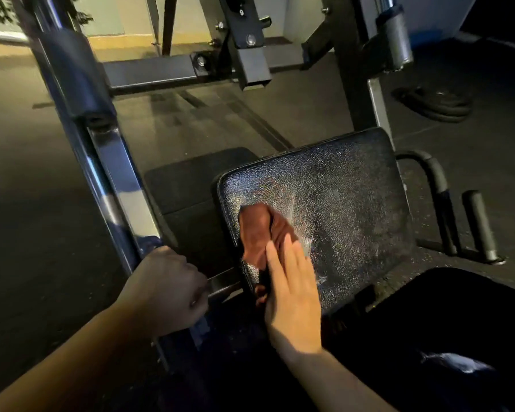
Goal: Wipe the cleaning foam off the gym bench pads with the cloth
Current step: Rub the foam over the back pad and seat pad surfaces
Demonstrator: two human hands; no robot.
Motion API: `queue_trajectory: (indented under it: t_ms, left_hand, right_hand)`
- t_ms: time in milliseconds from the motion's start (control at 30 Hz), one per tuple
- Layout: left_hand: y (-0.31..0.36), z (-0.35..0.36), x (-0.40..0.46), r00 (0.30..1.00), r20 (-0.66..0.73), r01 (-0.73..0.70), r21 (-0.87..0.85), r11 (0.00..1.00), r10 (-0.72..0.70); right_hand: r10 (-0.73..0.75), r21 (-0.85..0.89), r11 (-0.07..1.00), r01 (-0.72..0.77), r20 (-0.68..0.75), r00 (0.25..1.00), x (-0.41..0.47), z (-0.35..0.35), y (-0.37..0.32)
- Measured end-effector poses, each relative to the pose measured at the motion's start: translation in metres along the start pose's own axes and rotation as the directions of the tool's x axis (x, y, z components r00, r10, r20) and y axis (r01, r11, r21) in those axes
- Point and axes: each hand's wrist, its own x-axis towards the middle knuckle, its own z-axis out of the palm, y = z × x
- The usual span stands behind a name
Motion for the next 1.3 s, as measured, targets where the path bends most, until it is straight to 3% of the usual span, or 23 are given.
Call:
queue_trajectory:
  t_ms: [100,200,433,500,600,733,867,967,1067,1133,1233,1300]
  left_hand:
    - [0.002,-0.001,-0.002,1.000,-0.022,0.018,-0.002,1.000,-0.018]
    - [0.004,0.002,-0.003,0.997,-0.083,0.011,-0.018,1.000,-0.012]
    - [-0.003,0.005,-0.004,0.992,-0.124,0.006,-0.083,0.997,-0.016]
    - [-0.003,0.006,-0.004,0.993,-0.116,-0.008,-0.106,0.994,-0.005]
    - [-0.003,0.006,-0.003,0.994,-0.111,-0.011,-0.135,0.991,-0.004]
    - [-0.003,0.003,-0.003,0.994,-0.108,-0.009,-0.124,0.992,-0.004]
    - [-0.002,0.004,-0.003,0.997,-0.076,0.006,-0.065,0.998,-0.011]
    - [0.001,0.001,-0.002,0.998,-0.037,0.041,-0.041,0.998,-0.043]
    - [0.005,-0.004,-0.003,0.997,-0.009,0.082,-0.027,0.996,-0.082]
    - [0.006,-0.004,-0.003,0.995,-0.028,0.099,-0.044,0.994,-0.100]
    - [0.004,-0.001,-0.005,0.992,-0.068,0.097,-0.087,0.992,-0.103]
    - [0.002,0.002,-0.005,0.992,-0.101,0.069,-0.091,0.993,-0.078]
  right_hand:
    - [0.020,-0.063,0.998,-0.016,0.062,0.998,-0.014,-0.003,-0.007]
    - [0.006,-0.045,0.999,-0.005,0.024,1.000,0.017,-0.002,-0.013]
    - [-0.205,-0.028,0.979,0.204,-0.097,0.974,0.116,-0.004,0.009]
    - [-0.082,-0.051,0.996,0.075,-0.153,0.985,0.143,-0.007,0.038]
    - [0.251,0.021,0.967,-0.253,-0.218,0.943,0.167,-0.011,0.070]
    - [0.331,0.113,0.943,-0.312,-0.259,0.907,0.148,-0.004,0.052]
    - [0.188,0.142,0.977,-0.160,-0.212,0.959,0.078,0.003,0.012]
    - [-0.032,-0.007,0.999,0.032,-0.059,0.998,0.016,0.010,-0.014]
    - [-0.258,0.003,0.966,0.258,0.053,0.965,-0.004,0.010,-0.005]
    - [-0.286,0.041,0.958,0.285,0.035,0.957,0.012,0.007,0.011]
    - [-0.061,0.073,0.995,0.072,-0.139,0.988,0.060,0.002,0.039]
    - [0.141,0.070,0.989,-0.128,-0.229,0.963,0.099,-0.001,0.069]
